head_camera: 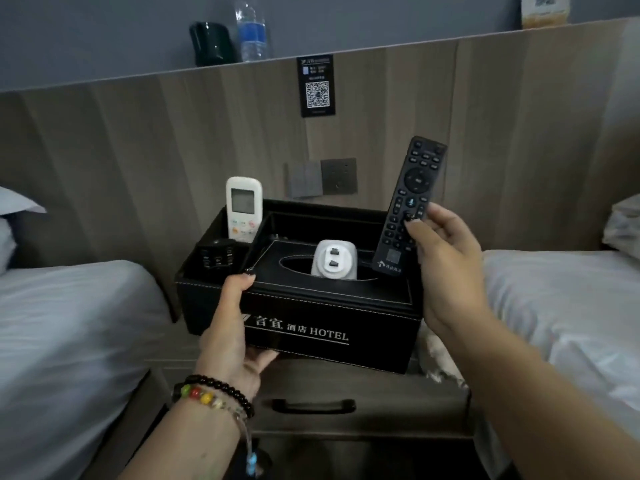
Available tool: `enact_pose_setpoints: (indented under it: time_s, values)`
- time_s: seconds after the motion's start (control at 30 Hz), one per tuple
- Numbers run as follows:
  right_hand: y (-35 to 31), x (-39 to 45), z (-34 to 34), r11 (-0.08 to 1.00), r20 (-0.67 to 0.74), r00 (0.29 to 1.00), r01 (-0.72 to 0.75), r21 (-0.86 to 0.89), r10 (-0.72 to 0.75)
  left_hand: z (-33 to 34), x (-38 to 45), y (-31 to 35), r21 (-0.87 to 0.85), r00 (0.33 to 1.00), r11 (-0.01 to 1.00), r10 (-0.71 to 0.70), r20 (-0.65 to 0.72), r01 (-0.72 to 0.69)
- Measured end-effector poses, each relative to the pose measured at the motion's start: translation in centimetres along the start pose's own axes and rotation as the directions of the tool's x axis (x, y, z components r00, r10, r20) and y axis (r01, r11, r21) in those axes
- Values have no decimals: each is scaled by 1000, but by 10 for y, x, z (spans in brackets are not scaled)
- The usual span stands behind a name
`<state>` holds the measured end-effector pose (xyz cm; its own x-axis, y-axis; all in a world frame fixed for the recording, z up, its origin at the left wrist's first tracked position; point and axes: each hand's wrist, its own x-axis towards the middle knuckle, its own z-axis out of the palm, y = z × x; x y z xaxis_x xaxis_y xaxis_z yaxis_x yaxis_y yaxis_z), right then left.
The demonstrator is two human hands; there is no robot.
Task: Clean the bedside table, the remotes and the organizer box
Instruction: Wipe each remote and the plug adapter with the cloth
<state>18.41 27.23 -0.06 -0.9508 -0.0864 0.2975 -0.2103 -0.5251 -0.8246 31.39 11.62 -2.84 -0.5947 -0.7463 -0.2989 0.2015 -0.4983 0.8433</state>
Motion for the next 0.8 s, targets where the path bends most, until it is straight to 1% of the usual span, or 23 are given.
enact_pose_setpoints:
  time_s: [0.1, 0.2, 0.27, 0.37, 0.47, 0.53, 0.57, 0.63, 0.73, 0.8]
  values:
    - [17, 3, 23, 991, 29, 997, -80, 105, 78, -20, 22, 3, -82, 997, 996, -22, -76, 16]
    - [28, 5, 35, 959, 46, 988, -153, 240, 146, -28, 39, -4, -172, 988, 984, -66, -139, 41]
    - [35, 8, 37, 942, 33, 980, -200, 270, 198, -28, 44, -10, -222, 974, 974, -88, -210, 40]
    - [46, 10, 34, 936, 30, 955, -296, 192, 295, -25, 46, -14, -250, 948, 968, -98, -303, 20]
    - [53, 5, 30, 914, 38, 916, -400, 60, 399, -19, 47, -16, -244, 937, 969, -108, -331, 26]
    - [57, 1, 30, 906, 78, 903, -421, -38, 423, -16, 48, -16, -231, 936, 972, -112, -332, 35]
    - [59, -1, 30, 910, 101, 906, -403, -95, 411, -15, 49, -16, -221, 940, 975, -110, -324, 38]
    - [66, -4, 31, 923, 116, 929, -323, -209, 351, -19, 54, -15, -185, 960, 981, -101, -260, 53]
    - [77, -8, 33, 913, 84, 980, -133, -385, 179, -33, 56, -16, -131, 985, 989, -88, -150, 68]
    - [83, -10, 31, 859, 84, 993, -25, -512, 79, -45, 50, -29, -100, 980, 992, -92, -176, 75]
